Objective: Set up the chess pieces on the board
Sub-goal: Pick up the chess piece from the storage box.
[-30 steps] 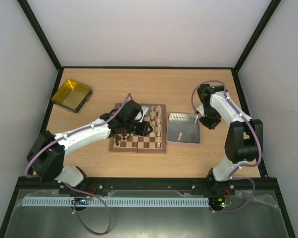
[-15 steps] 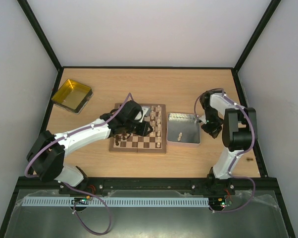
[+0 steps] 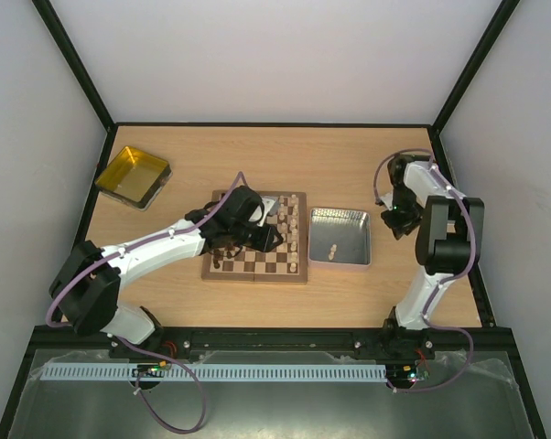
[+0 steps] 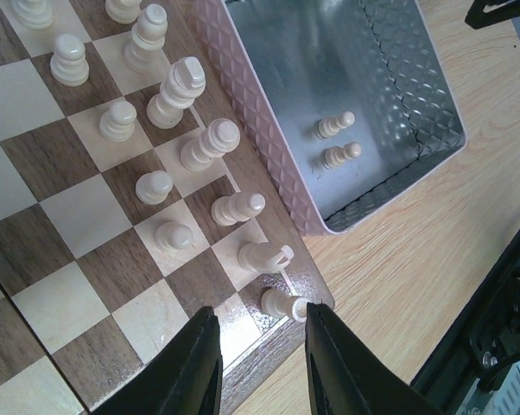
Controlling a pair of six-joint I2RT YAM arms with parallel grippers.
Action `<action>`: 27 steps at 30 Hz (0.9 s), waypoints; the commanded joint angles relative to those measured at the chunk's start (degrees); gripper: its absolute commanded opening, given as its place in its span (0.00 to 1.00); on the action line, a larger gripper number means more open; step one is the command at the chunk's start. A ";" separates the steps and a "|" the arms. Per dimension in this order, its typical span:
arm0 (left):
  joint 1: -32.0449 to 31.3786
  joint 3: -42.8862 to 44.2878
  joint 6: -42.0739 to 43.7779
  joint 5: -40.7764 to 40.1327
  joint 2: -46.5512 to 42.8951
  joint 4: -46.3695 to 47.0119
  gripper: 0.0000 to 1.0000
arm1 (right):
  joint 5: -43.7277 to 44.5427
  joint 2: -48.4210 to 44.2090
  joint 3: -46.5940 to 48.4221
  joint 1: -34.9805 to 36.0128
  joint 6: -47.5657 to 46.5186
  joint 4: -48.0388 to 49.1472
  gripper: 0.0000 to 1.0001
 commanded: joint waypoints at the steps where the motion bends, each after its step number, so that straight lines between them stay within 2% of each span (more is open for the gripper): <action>1: -0.19 -0.01 0.67 0.82 1.05 0.41 0.29 | -1.24 -4.09 -0.25 -1.82 1.08 3.70 0.29; 7: -0.48 1.00 0.96 -1.44 1.17 -0.70 0.30 | -3.51 -9.18 -2.49 -2.36 3.78 7.72 0.46; 10: -0.76 1.76 1.55 -3.04 0.80 -2.44 0.30 | -7.81 -10.62 -1.76 -2.31 4.61 5.57 0.46; 14: -1.04 2.10 2.30 -6.50 -0.08 -5.16 0.37 | -10.48 -13.90 -0.28 0.37 5.49 3.57 0.46; 21: -1.13 1.48 2.31 -10.96 -0.94 -7.95 0.40 | -10.90 -13.19 -2.38 13.41 12.17 4.84 0.47; 27: -1.19 0.37 2.09 -12.59 -2.01 -8.31 0.40 | -12.84 -11.54 -2.19 20.06 13.86 3.70 0.47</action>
